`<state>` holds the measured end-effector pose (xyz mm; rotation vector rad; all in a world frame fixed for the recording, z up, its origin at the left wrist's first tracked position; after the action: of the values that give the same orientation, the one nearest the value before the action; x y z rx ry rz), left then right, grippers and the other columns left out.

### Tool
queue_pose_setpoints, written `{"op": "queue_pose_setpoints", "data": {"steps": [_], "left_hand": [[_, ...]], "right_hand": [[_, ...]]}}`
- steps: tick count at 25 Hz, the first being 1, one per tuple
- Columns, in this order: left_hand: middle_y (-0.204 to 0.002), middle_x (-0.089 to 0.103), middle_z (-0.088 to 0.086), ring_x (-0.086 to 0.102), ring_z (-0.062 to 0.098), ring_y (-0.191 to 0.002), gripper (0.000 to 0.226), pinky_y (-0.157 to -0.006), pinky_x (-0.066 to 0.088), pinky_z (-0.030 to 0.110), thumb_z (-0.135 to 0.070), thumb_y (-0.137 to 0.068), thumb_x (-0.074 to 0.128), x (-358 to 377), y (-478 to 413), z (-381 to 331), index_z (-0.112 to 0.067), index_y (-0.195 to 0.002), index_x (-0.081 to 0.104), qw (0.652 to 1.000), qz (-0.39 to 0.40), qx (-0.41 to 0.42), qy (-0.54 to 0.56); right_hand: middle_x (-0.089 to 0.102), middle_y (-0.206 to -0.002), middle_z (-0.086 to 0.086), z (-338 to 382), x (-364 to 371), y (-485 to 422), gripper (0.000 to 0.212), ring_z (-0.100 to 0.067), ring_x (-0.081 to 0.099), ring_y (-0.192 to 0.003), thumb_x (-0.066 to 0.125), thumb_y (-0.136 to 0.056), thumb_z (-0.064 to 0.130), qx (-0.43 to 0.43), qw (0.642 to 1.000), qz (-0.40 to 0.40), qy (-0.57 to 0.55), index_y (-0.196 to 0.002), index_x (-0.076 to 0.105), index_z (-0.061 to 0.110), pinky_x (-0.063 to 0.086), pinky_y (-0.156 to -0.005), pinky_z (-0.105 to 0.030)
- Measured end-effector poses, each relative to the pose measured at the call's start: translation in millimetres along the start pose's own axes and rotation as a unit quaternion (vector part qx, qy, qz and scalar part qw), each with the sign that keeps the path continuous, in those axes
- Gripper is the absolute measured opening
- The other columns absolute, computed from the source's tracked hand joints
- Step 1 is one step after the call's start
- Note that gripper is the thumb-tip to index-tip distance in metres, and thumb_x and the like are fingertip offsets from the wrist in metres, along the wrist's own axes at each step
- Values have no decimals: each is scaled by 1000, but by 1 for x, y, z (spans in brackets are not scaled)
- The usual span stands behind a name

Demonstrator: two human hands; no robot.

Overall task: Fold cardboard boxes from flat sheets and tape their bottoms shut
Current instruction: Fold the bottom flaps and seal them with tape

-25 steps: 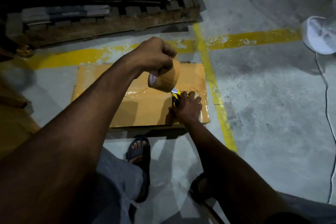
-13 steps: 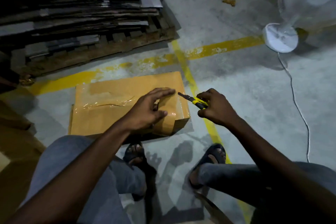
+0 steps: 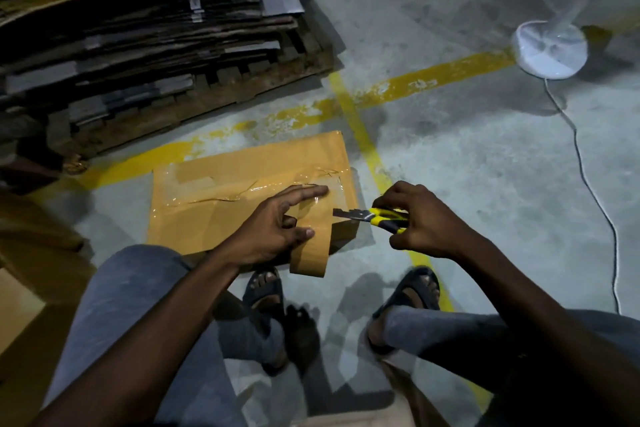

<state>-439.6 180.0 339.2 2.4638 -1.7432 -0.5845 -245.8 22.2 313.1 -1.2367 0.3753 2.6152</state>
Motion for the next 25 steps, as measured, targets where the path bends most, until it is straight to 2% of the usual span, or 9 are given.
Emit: {"op": "queue_pose_setpoints", "data": {"steps": [4, 5, 8, 10, 13, 16, 20, 22, 25], "left_hand": [[-129, 49, -7, 51, -4, -77, 62, -56, 34, 11, 10, -85, 62, 8, -8, 2, -31, -131, 54, 1000, 13, -3, 7], [-128, 48, -7, 50, -6, -75, 63, -55, 34, 10, 11, -85, 61, 9, -9, 3, -31, -130, 54, 1000, 13, -4, 9], [-130, 48, -8, 51, -11, -97, 64, -66, 41, 12, 10, -84, 63, 8, -13, 7, -37, -126, 54, 1000, 14, -9, 13], [-131, 49, -8, 48, -5, -112, 60, -71, 44, 15, 5, -84, 65, 8, -14, 11, -36, -127, 55, 999, 10, -8, -29], [-131, 51, -3, 49, 13, -117, 51, -78, 43, 23, -10, -86, 68, 11, -16, 17, -24, -134, 54, 983, -7, 35, -180], [-136, 47, 0, 49, 13, -118, 49, -83, 40, 15, -18, -86, 67, 13, -20, 23, -26, -133, 54, 973, -13, 30, -227], [-133, 44, 3, 55, 17, -107, 58, -69, 46, 10, -8, -81, 74, 13, -26, 31, -40, -126, 55, 985, -12, -13, -174], [-131, 46, 8, 65, 17, -86, 71, -62, 48, 14, -4, -78, 76, 12, -29, 35, -41, -132, 51, 992, -35, -50, -109], [-97, 60, 1, 62, 10, -63, 80, -59, 49, 18, 2, -78, 74, 12, -27, 40, -32, -141, 38, 984, -75, -159, -6]], "right_hand": [[44, -95, 17, 5, 3, -7, 61, -24, 48, -87, 48, -56, 51, -17, 1000, -4, 11, -110, 67, 30, 45, -66, -34], [44, -94, 17, 4, 4, -8, 62, -24, 48, -87, 47, -55, 51, -18, 1000, -5, 7, -110, 67, 30, 44, -65, -34], [45, -95, 15, 2, 5, -8, 61, -25, 49, -86, 48, -55, 50, -15, 1000, -12, -2, -108, 67, 29, 46, -66, -36], [43, -95, 16, 1, 6, -7, 60, -24, 46, -86, 47, -55, 51, -13, 1000, -16, 4, -107, 66, 29, 47, -68, -40], [39, -94, 19, -1, 9, -6, 55, -23, 42, -86, 47, -58, 51, -10, 999, -29, 23, -106, 65, 30, 47, -69, -43], [39, -96, 19, -3, 12, -6, 45, -21, 40, -87, 55, -62, 44, 0, 998, -43, 36, -105, 65, 31, 41, -65, -36], [47, -102, 13, -8, 15, -5, 46, -19, 37, -89, 59, -62, 39, 5, 998, -46, 48, -107, 65, 30, 30, -66, -31], [48, -104, 12, -12, 17, -8, 48, -19, 36, -89, 58, -62, 42, 12, 998, -42, 41, -108, 65, 30, 31, -67, -32], [43, -100, 17, -17, 20, -10, 54, -20, 37, -88, 50, -59, 51, 22, 999, -43, 16, -107, 65, 31, 38, -68, -36]]}}
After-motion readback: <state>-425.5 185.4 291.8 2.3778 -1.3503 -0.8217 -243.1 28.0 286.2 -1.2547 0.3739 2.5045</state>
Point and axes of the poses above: each hand's wrist, its own y-axis away from the middle knuckle, its own x-axis out of the palm, z = x × y, the point moved 4 cm from there along -y, towards the middle knuckle
